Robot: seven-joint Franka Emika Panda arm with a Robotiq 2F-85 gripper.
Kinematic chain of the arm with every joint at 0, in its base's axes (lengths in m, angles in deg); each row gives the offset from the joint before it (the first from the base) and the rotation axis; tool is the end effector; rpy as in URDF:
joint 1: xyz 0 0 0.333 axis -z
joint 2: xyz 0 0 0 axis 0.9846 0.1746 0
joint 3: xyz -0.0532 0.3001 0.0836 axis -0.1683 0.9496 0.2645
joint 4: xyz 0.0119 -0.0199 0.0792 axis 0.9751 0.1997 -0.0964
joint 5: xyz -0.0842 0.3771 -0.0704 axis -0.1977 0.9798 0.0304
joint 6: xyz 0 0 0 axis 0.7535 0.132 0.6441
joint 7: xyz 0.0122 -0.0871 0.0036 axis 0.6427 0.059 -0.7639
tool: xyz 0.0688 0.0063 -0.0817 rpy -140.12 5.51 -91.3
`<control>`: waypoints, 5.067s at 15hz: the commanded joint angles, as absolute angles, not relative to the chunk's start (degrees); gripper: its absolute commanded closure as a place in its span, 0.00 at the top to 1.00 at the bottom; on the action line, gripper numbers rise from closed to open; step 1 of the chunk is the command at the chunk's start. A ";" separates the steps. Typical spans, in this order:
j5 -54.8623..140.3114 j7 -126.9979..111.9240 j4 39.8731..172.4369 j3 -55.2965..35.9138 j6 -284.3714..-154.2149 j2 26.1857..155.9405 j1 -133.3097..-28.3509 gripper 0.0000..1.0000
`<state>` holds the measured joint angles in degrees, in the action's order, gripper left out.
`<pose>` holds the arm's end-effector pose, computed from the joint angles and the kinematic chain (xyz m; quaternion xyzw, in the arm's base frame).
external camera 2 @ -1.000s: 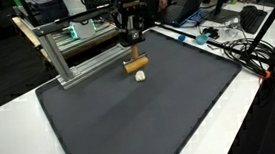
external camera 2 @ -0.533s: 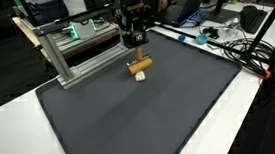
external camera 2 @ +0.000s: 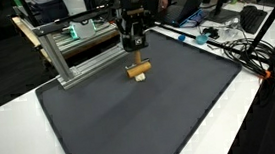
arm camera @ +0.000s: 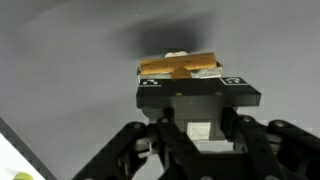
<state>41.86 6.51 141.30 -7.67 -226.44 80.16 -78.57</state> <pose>0.5512 -0.0315 0.3448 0.9830 -0.1656 0.0775 0.0138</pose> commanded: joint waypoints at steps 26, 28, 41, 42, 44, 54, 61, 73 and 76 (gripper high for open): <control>44.00 11.65 138.22 -7.52 -231.48 87.55 -80.38 0.21; 44.97 12.06 137.43 -7.54 -231.42 88.04 -80.24 0.21; 47.71 14.43 130.42 -8.74 -229.02 92.90 -80.05 0.21; 47.56 14.51 129.72 -8.94 -228.82 93.44 -80.09 0.21; 47.01 14.82 128.57 -9.29 -228.30 94.47 -80.35 0.21; 47.16 17.69 123.69 -10.36 -230.38 97.28 -81.19 0.21; 46.18 12.51 127.85 -11.21 -229.31 86.88 -79.93 0.21; 40.86 7.87 135.09 -9.96 -219.98 85.13 -81.34 0.21; 40.46 6.40 134.97 -9.72 -217.52 85.04 -81.24 0.21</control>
